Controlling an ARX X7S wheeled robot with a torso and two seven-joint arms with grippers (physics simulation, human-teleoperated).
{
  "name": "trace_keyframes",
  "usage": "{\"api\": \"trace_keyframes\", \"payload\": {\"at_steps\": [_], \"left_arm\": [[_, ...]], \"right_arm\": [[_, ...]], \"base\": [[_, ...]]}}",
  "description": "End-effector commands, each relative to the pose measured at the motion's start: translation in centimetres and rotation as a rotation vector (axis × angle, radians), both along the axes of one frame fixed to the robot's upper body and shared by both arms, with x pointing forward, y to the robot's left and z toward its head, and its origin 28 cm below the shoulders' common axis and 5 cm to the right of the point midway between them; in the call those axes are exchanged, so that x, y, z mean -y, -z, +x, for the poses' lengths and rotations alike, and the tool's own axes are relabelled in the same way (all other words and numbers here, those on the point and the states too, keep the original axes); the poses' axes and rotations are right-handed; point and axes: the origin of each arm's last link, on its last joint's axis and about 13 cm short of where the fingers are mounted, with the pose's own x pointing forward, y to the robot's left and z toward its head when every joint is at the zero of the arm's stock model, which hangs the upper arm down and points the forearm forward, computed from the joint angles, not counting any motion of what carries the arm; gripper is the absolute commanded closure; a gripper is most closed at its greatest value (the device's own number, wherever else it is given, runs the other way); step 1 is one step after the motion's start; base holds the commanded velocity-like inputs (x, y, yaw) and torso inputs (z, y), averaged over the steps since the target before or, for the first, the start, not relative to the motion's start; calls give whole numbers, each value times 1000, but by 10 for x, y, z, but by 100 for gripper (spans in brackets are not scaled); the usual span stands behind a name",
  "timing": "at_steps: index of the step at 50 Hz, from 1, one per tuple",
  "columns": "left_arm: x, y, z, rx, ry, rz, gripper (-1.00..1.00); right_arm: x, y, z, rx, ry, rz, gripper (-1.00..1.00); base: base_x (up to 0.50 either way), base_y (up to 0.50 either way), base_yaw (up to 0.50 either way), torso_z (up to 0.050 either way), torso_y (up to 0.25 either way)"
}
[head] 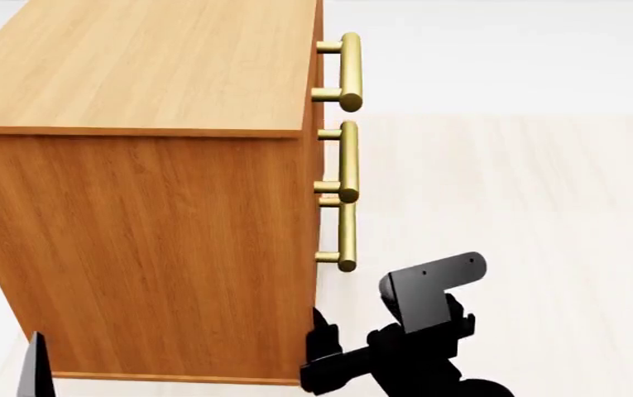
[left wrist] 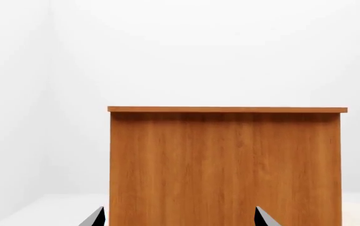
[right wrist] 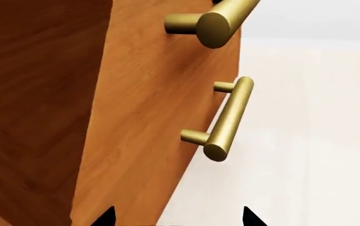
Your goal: Close the bottom drawer of the cabinet.
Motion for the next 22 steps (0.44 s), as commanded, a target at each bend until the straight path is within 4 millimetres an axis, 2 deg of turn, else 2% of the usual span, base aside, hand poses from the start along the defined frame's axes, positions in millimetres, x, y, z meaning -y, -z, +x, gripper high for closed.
{"api": "trace_keyframes", "payload": {"at_steps": [1,10,22], "left_arm": [[-1,-1,0,2,-3,-2,-100],[0,-1,0,1,-3,-2,-100],[0,0,0,0,0,0,-100]], "right_arm": [[-18,0,-4,-15,-138,90,-100],[-15,0,-3,-24,-130,98,-100],[0,-3,3,-11,22,72,-100]], "base": [[0,0,0,0,0],[0,0,0,0,0],[0,0,0,0,1]]}}
